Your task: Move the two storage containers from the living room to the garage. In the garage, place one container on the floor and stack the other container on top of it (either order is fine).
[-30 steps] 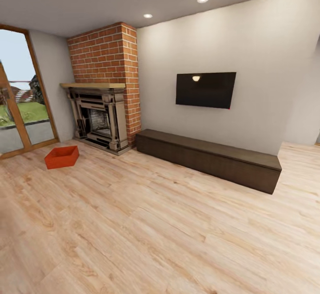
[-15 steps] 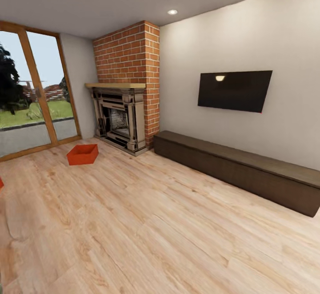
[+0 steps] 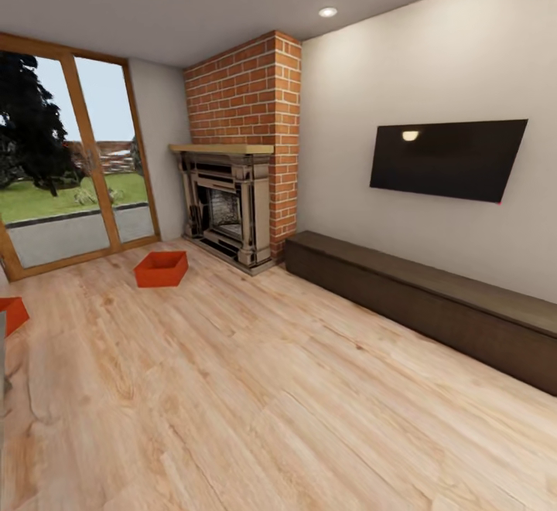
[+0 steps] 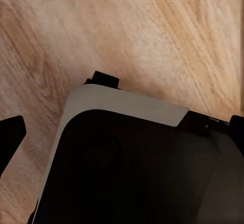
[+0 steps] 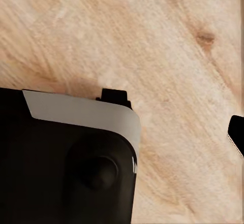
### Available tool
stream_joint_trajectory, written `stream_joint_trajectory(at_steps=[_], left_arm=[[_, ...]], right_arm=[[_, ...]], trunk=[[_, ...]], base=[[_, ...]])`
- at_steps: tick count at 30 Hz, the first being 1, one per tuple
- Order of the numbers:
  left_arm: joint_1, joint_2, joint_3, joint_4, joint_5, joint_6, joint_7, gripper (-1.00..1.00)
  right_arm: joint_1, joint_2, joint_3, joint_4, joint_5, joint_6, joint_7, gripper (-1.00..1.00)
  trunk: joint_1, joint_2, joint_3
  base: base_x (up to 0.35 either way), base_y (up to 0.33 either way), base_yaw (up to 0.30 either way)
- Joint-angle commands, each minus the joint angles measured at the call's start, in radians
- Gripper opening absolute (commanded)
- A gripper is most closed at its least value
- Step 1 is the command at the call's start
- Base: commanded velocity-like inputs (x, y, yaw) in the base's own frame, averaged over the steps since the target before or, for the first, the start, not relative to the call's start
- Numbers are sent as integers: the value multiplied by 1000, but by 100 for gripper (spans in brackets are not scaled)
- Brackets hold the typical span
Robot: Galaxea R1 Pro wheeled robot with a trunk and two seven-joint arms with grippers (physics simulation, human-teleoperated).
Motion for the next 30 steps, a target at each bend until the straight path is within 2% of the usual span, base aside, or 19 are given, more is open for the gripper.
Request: stream_joint_trajectory(at_steps=[1, 17, 30], left_arm=[[0, 0, 0, -1, 4, -1, 1, 100], [0, 0, 0, -1, 3, -3, 1, 100], [0, 0, 0, 0, 4, -6, 1, 100]], right_arm=[[-1, 0, 7, 3, -12, -6, -1, 100], [-1, 7, 9, 3, -4, -6, 2, 100], [-1, 1, 17, 3, -3, -7, 0, 100]], trunk=[[1, 0, -1], [1, 0, -1], [1, 0, -1]], base=[[323, 0, 3], [323, 0, 5], [323, 0, 266]])
